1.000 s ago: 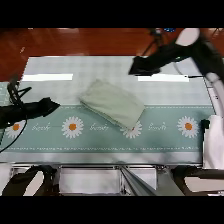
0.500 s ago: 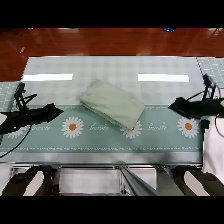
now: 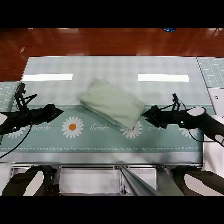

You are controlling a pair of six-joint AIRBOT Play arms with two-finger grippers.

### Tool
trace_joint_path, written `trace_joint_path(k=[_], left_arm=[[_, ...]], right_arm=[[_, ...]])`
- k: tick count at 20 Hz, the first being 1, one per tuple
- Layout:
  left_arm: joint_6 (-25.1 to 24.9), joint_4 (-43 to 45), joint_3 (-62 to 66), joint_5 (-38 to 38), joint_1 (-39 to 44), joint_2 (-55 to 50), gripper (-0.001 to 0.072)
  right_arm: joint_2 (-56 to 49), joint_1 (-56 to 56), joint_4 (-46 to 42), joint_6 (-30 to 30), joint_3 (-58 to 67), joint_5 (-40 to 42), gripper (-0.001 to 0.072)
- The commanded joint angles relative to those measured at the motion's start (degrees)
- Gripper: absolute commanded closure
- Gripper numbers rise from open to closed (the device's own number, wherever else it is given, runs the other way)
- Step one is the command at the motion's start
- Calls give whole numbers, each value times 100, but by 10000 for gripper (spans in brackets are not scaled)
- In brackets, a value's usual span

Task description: Fold the shirts.

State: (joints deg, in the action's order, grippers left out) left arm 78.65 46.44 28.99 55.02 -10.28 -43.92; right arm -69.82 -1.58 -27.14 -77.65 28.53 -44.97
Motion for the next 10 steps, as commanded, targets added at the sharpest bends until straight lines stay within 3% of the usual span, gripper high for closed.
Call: trace_joint_path(k=[1, 5, 6, 8, 10], left_arm=[[0, 2, -2, 2, -2, -4, 689], [0, 2, -2, -17, -4, -4, 689], [0, 2, -2, -17, -4, -4, 689], [2, 2, -2, -15, -2, -4, 689], [0, 2, -2, -17, -4, -4, 689]], right_arm=[[-804, -463, 1091, 627, 289, 39, 305], [-1434, -1058, 1095, 590, 951, 46, 306], [-1561, -1191, 1117, 590, 1152, 11, 387], [-1593, -1377, 1115, 977, 1644, -166, 687], [-1589, -1471, 549, 957, 2472, -634, 688]])
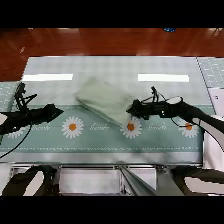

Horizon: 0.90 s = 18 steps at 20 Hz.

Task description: Fold the shirts.

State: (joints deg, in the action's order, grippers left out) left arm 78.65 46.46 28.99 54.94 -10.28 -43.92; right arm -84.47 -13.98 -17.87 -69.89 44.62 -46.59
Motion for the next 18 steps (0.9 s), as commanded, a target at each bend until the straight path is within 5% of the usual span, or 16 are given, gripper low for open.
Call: trace_joint_path(k=[1, 4, 7, 13, 18], left_arm=[[0, 2, -2, -11, -4, -4, 689], [7, -83, -2, -2, -4, -4, 689], [-140, -743, 0, -55, -4, -4, 689], [-321, -964, 0, -72, -4, -4, 689], [-321, -966, 0, -33, -4, -4, 689]], right_arm=[[-125, -264, -1019, -197, 1388, -728, 688], [-125, -212, -2721, -1342, 3150, -1351, 688], [-127, 46, -3504, -1805, 4719, -1781, 689], [-111, 1375, -3947, -2341, 6878, -3279, 689], [79, 2944, -3956, -2693, 7287, -4153, 689]])
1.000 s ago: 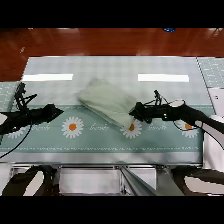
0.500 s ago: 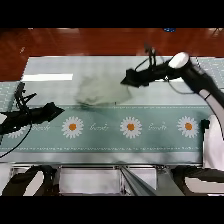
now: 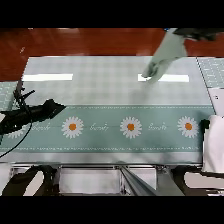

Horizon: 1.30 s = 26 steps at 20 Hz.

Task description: Fold the shirts.

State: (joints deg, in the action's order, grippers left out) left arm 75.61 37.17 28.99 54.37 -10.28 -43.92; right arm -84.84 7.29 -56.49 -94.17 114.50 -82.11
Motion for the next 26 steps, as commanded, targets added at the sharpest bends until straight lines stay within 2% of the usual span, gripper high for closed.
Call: trace_joint_path(k=[1, 6, 10, 14, 17, 23, 24, 25, 26], left_arm=[[-17, -35, 0, 22, -4, -4, 689], [-20, -37, 0, -63, -4, -4, 689], [-20, -37, 0, -299, -4, -4, 689], [-42, -37, 0, -446, -4, -4, 689], [-258, -39, 0, -492, -4, -4, 689], [-319, -37, 0, -533, -4, -4, 689], [-319, -37, 0, -573, -4, -4, 689], [-319, -37, 0, -623, -4, -4, 689], [-319, -35, 0, -667, -4, -4, 689]], right_arm=[[203, 1156, -94, -295, 297, -710, 689], [667, 2944, -118, -382, 289, -1449, 689], [1202, 3921, -225, -367, -144, -1860, 690], [1705, 4640, -1108, -382, -855, -2337, 690], [2203, 5213, -1685, -369, -1652, -2430, 689], [3270, 6098, -3718, -13, -3703, -2430, 681], [3401, 6161, -3939, -114, -4009, -2430, 541], [3491, 6164, -4057, -105, -4273, -2428, 285], [3510, 6164, -4074, -74, -4426, -2430, 304]])
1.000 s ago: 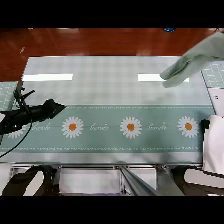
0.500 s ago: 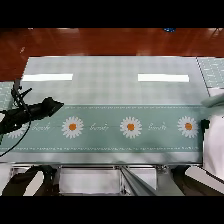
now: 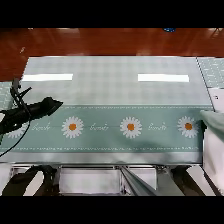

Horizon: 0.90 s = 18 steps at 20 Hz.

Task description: Fold the shirts.

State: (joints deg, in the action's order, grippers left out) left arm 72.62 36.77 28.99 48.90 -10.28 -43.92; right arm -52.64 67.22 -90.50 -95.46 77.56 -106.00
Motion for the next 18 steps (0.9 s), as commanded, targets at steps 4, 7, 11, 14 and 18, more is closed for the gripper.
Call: trace_joint_path(k=[4, 7, 11, 14, 18], left_arm=[[-22, 2, 22, -461, -4, -7, 689], [-24, 2, 529, -640, -2, -17, 689], [-297, 151, 2181, -452, 402, -409, 691], [149, 1377, 3556, 70, 1314, -1250, 691], [1941, 4612, 4074, 1086, 2096, -2297, 689]], right_arm=[[280, 111, -356, 61, -787, 264, 319], [68, 42, 2059, 236, -654, 881, 688], [-527, -2367, 3845, 675, -273, 2409, 688], [-1049, -5268, 2824, 824, -33, 3733, 689], [-2170, -7578, -46, 59, 17, 3733, 688]])
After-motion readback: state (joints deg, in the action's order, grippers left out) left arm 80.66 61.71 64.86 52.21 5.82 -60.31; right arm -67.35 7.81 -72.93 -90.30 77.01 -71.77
